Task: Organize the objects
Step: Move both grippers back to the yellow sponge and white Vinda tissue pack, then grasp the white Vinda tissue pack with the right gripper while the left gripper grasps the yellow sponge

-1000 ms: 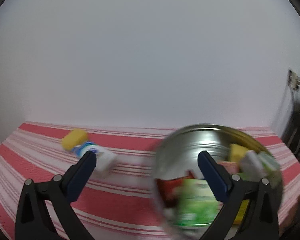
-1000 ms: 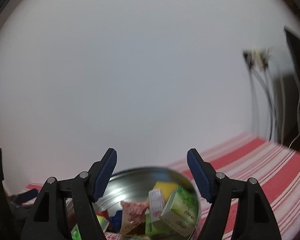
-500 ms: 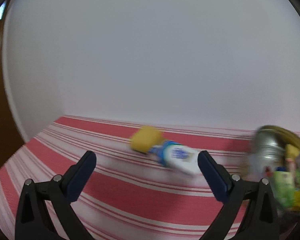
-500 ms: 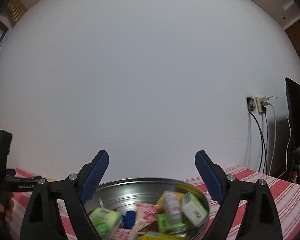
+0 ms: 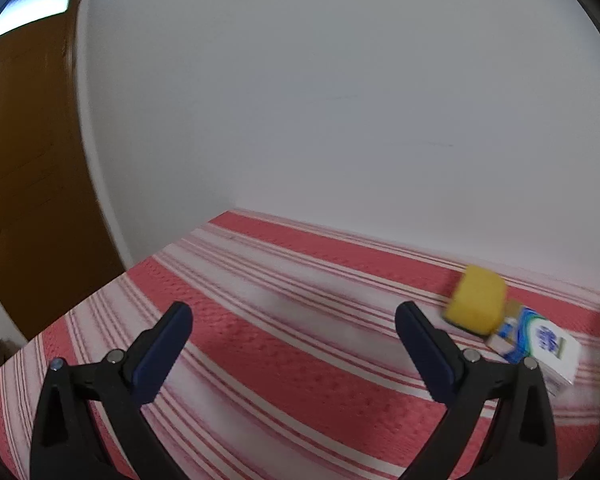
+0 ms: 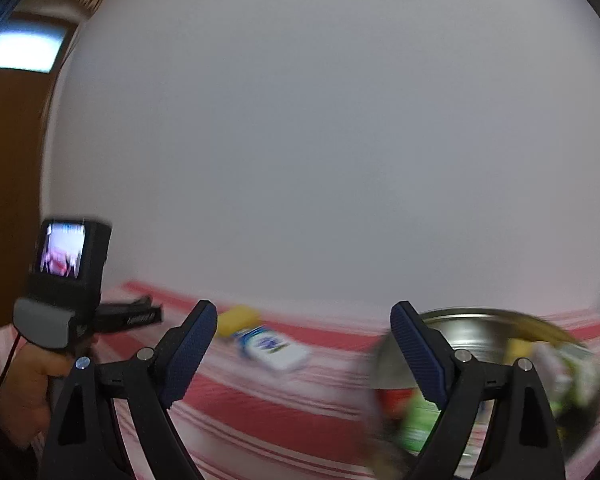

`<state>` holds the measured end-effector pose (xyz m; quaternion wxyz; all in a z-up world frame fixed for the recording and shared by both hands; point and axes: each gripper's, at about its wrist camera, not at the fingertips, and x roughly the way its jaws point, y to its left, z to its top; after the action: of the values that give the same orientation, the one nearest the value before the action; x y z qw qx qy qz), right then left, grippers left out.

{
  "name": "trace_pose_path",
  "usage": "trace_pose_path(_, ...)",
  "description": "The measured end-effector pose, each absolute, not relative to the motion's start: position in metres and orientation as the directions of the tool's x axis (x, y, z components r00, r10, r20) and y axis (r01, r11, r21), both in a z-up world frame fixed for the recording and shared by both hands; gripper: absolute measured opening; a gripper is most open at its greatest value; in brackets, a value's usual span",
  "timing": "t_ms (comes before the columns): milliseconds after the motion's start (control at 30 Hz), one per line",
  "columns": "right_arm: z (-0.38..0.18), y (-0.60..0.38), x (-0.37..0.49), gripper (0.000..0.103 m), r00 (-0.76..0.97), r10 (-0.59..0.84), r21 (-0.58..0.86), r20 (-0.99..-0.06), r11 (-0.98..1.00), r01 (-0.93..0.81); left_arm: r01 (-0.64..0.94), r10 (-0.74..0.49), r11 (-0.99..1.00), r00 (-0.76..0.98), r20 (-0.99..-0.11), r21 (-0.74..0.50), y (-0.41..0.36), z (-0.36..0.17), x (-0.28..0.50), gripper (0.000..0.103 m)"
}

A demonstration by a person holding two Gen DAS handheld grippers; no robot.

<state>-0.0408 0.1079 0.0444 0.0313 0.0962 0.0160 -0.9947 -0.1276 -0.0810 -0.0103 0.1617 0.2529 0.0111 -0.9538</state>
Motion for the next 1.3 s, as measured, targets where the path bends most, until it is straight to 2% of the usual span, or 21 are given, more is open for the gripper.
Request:
trace_pose_path(233,0.018,0.066,-0.154,0.09,-0.836,-0.13,-0.059,-0.534,-0.98,0.19,0.349,-0.313,-0.936,-0.777,-0.547,0.04,-0.094,-0.022,-0.143,0.103)
trace_pose_path(267,0.005,0.059,-0.179,0.09,-0.776,-0.117,-0.075,-0.62,-0.976,0.206,0.351,-0.311,-0.936,-0.774,-0.551,0.035,-0.095,-0.022,-0.144,0.103)
trace_pose_path(433,-0.009,0.063,-0.215,0.09,-0.743,-0.007,-0.148,-0.67,-0.979,0.142,0.356,-0.3,-0.934,-0.762,-0.574,0.016,-0.098,-0.022,-0.146,0.103)
trace_pose_path(500,-0.016,0.061,-0.226,0.09,-0.72,-0.009,-0.133,-0.694,-0.981,0.141,0.357,-0.29,-0.934,-0.759,-0.583,-0.001,-0.1,-0.021,-0.144,0.103)
trace_pose_path(600,-0.038,0.071,-0.253,0.09,-0.623,-0.052,-0.043,-0.781,-0.99,0.136,0.364,-0.277,-0.931,-0.753,-0.597,-0.027,-0.103,-0.02,-0.144,0.103)
trace_pose_path(700,-0.039,0.076,-0.256,0.09,-0.61,-0.093,0.022,-0.787,-0.992,0.122,0.368,-0.265,-0.929,-0.747,-0.61,-0.048,-0.105,-0.021,-0.146,0.103)
trace_pose_path(767,-0.039,0.078,-0.254,0.082,-0.611,-0.105,0.04,-0.784,-0.992,0.12,0.369,-0.261,-0.928,-0.743,-0.617,-0.052,-0.106,-0.022,-0.147,0.103)
trace_pose_path(833,-0.037,0.074,-0.249,0.069,-0.602,-0.092,0.015,-0.793,-0.991,0.132,0.37,-0.262,-0.928,-0.743,-0.616,-0.052,-0.105,-0.022,-0.147,0.103)
trace_pose_path(967,-0.028,0.072,-0.228,0.061,-0.585,-0.134,0.049,-0.8,-0.986,0.159,0.364,-0.27,-0.931,-0.749,-0.605,-0.035,-0.103,-0.021,-0.147,0.103)
trace_pose_path(1067,-0.014,0.075,-0.199,0.057,-0.633,-0.188,0.102,-0.751,-0.98,0.17,0.351,-0.26,-0.936,-0.758,-0.598,-0.038,-0.103,-0.019,-0.146,0.103)
trace_pose_path(1100,-0.001,0.08,-0.166,0.055,-0.679,-0.246,0.165,-0.692,-0.969,0.182,0.335,-0.248,-0.941,-0.767,-0.592,-0.04,-0.101,-0.019,-0.146,0.103)
trace_pose_path(1133,-0.001,0.08,-0.166,0.055,-0.679,-0.246,0.165,-0.692,-0.969,0.182,0.324,-0.239,-0.945,-0.772,-0.589,-0.041,-0.101,-0.019,-0.146,0.103)
trace_pose_path(1300,0.014,0.092,-0.096,0.055,-0.775,-0.346,0.297,-0.528,-0.931,0.214,0.217,-0.18,-0.976,-0.806,-0.564,0.002,-0.081,-0.016,-0.146,0.103)
